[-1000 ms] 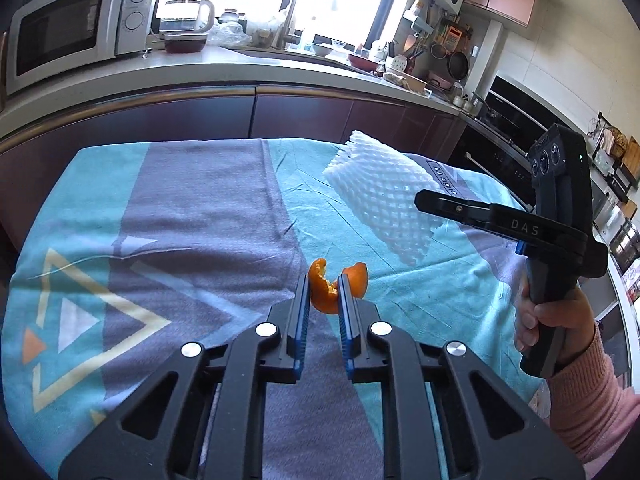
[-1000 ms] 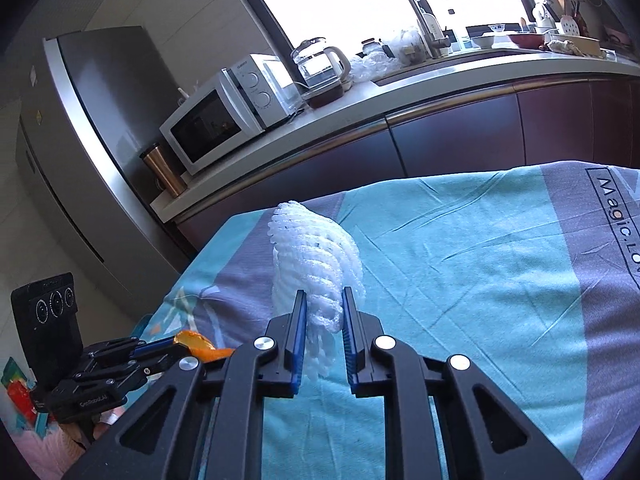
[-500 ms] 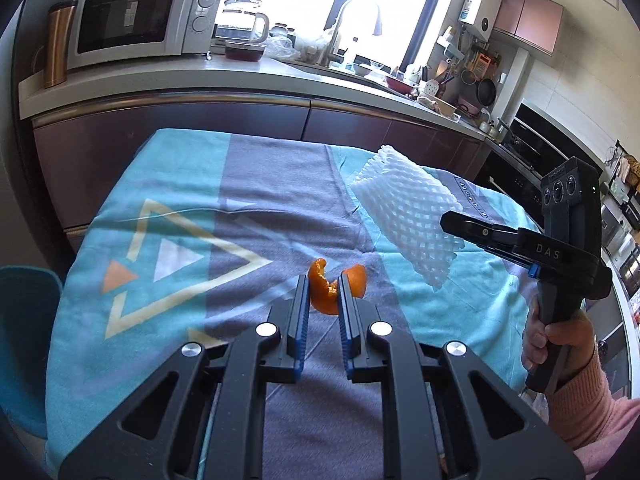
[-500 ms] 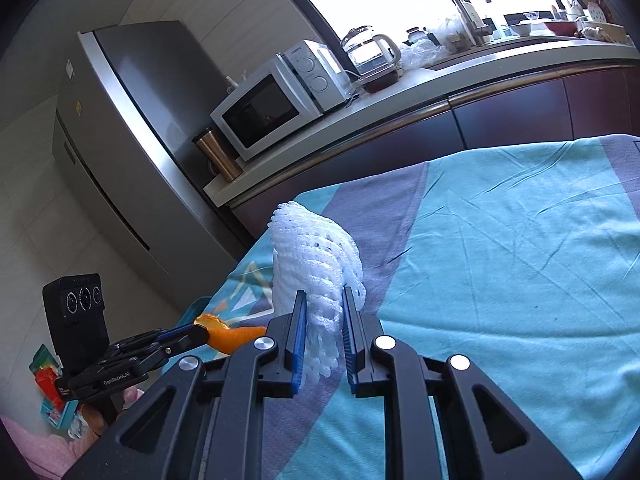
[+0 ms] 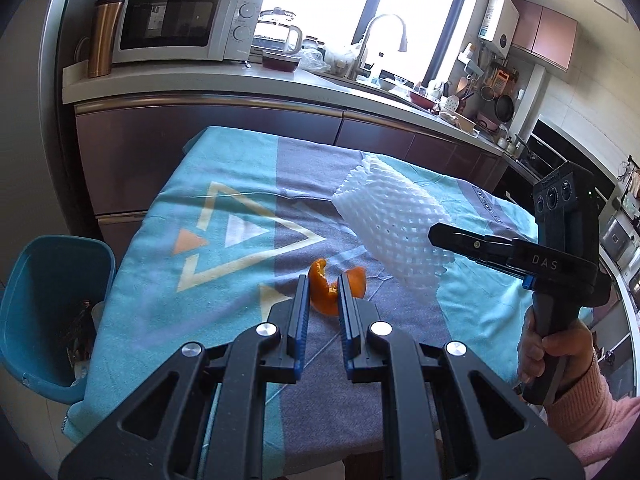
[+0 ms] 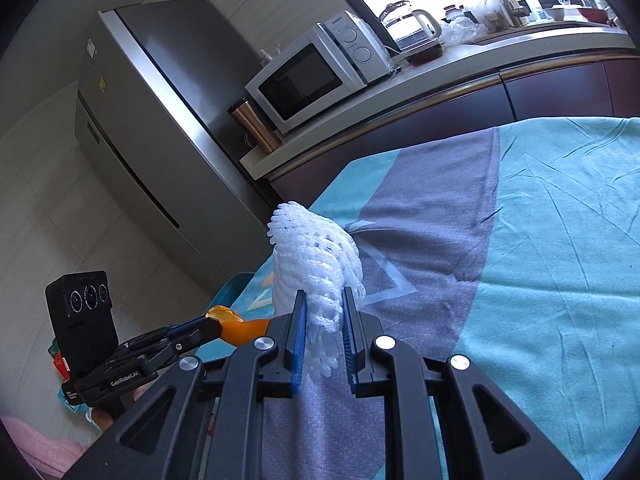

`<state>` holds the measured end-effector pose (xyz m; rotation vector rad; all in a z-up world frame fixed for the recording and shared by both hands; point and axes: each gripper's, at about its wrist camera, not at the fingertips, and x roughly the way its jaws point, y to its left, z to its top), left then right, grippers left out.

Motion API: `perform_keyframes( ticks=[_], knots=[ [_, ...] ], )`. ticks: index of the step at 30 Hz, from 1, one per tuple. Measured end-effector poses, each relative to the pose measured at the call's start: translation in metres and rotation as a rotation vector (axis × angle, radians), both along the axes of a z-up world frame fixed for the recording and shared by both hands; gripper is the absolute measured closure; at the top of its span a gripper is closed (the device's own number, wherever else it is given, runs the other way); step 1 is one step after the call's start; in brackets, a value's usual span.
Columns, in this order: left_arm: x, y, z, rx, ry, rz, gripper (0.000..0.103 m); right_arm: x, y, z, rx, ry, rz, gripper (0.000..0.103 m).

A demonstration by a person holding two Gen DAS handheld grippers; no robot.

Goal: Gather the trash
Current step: 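Carry the orange peel and foam net over the teal bin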

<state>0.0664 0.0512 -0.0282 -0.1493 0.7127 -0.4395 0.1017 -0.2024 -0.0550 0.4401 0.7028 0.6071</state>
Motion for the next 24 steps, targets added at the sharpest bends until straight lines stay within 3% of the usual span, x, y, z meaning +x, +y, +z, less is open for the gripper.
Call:
perform_keyframes(
  ticks=[24],
  knots=[
    [-0.023, 0.040, 0.009, -0.006, -0.030, 0.071, 0.089, 0.003, 0.029, -0.001, 0.005, 0.008, 0.054, 0.088]
  ],
)
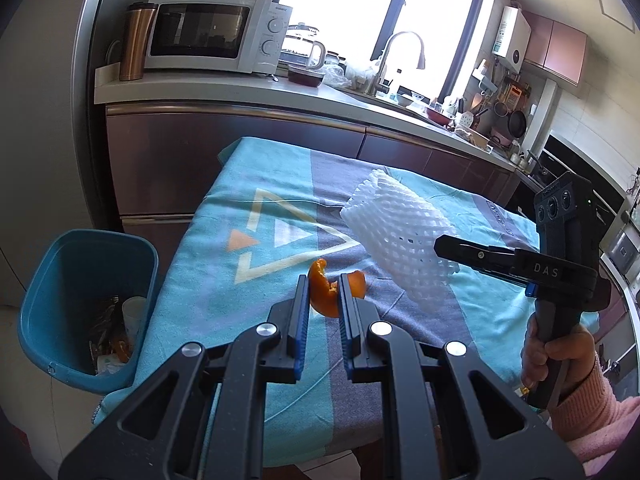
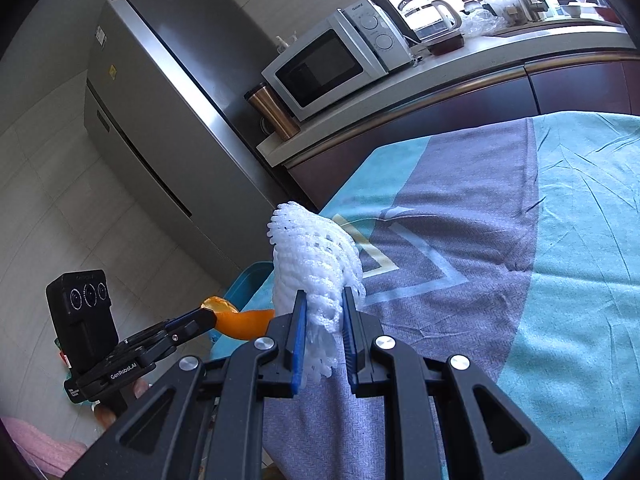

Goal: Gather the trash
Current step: 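Carry the orange peel and foam net over the teal bin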

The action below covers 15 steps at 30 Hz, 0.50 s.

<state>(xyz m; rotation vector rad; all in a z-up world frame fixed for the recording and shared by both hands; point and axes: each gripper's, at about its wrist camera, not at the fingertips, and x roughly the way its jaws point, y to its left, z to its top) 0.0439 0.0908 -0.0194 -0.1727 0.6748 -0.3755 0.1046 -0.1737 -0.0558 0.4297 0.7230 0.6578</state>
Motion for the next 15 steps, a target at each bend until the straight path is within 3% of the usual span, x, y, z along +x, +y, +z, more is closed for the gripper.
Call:
perform_keyframes(
  ticks=[15],
  knots=[
    [-0.008, 0.029, 0.004, -0.003, -0.010, 0.072, 0.089, 0.007, 0.025, 0.001, 0.004, 0.001, 0.065, 0.088]
  ],
)
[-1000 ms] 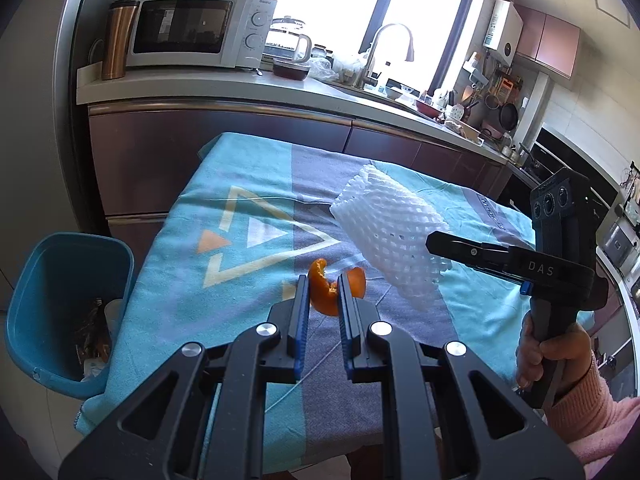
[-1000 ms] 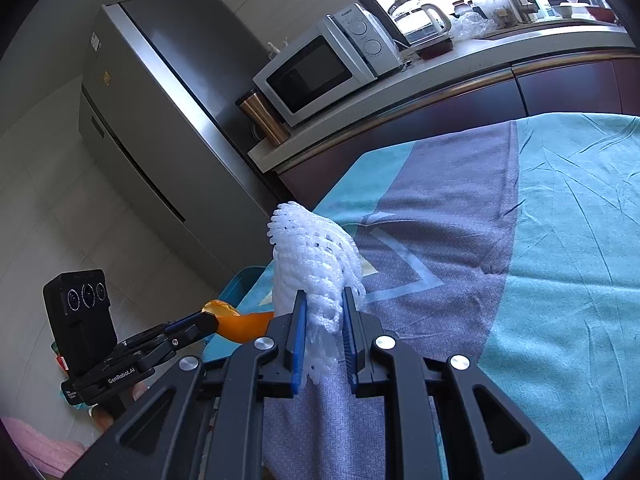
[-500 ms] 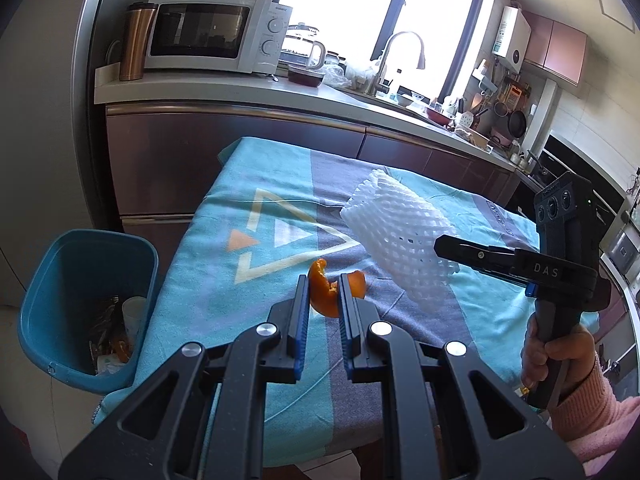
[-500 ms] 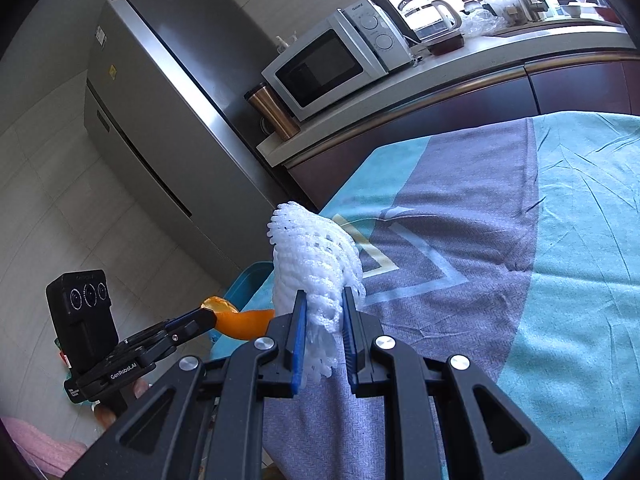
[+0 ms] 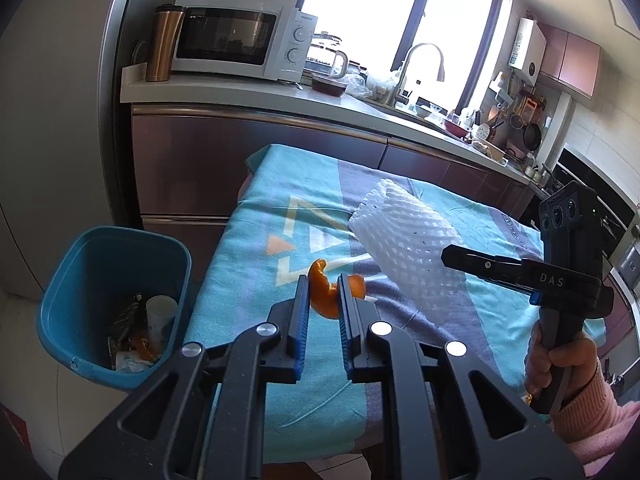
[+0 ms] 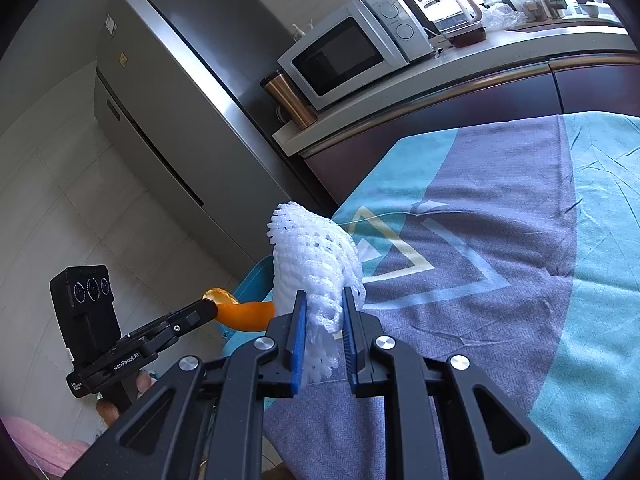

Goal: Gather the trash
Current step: 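Carry the orange peel and foam net over the teal bin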

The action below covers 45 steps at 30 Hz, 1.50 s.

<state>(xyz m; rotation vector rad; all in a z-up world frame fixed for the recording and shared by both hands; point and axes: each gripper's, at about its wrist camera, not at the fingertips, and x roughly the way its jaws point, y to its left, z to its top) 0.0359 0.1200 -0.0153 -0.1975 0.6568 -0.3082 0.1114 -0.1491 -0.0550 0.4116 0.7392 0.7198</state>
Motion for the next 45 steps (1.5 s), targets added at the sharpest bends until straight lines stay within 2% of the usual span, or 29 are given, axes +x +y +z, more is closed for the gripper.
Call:
perform_keyframes(
  ticks=[28, 45],
  knots=[
    [-0.009, 0.060, 0.001, -0.019, -0.020, 0.139, 0.089, 0.012, 0.054, 0.005, -0.026, 0.007, 0.099, 0.088],
    [-0.010, 0.105, -0.001, -0.013, -0.019, 0.249, 0.089, 0.023, 0.105, 0.007, -0.036, 0.010, 0.188, 0.088]
  ],
)
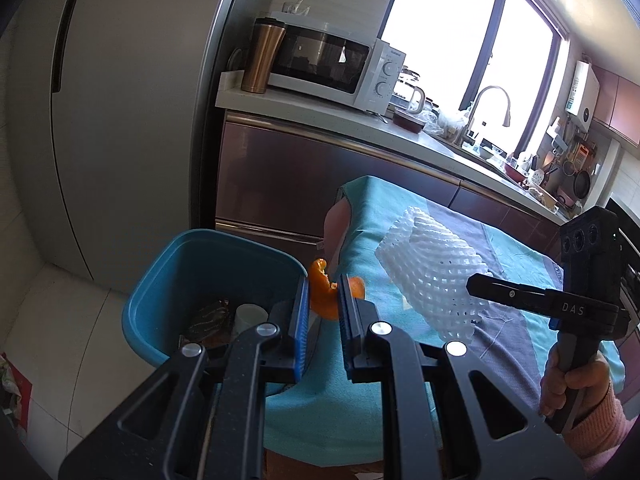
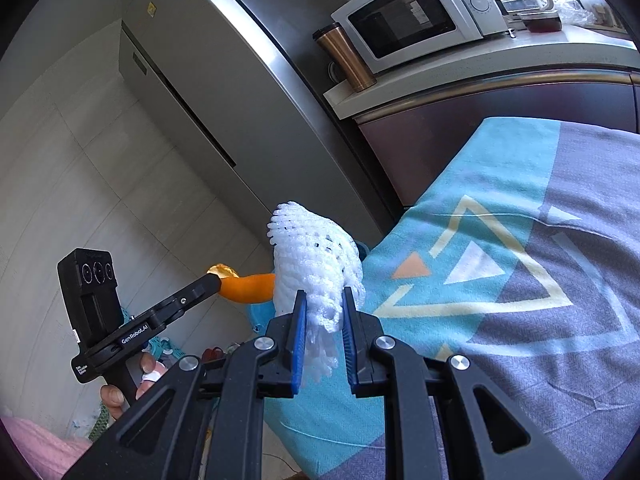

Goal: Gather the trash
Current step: 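Carry the orange peel and foam net over the teal bin, then open both grippers to drop the peel and foam net into the bin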

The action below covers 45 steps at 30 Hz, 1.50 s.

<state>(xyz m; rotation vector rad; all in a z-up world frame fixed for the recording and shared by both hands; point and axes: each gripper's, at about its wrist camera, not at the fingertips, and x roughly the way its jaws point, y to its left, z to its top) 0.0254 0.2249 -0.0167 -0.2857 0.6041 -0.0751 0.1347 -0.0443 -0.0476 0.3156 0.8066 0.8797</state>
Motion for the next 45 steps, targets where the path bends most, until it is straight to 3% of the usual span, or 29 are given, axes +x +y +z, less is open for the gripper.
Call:
perform_keyframes(
  ticks=[14, 26, 45],
  knots=[
    [0.007, 0.034, -0.014, -0.005, 0.033, 0.080, 0.089, 0.012, 0.044, 0.005, -0.032, -0.014, 0.057, 0.088],
    [0.026, 0.060, -0.040, -0.005, 0.096, 0.137, 0.089, 0.029, 0.086, -0.013, -0.092, 0.034, 0.093, 0.088],
    [0.064, 0.066, -0.085, 0.011, 0.196, 0.160, 0.089, 0.047, 0.132, -0.033, -0.202, 0.066, 0.094, 0.088]
  ],
)
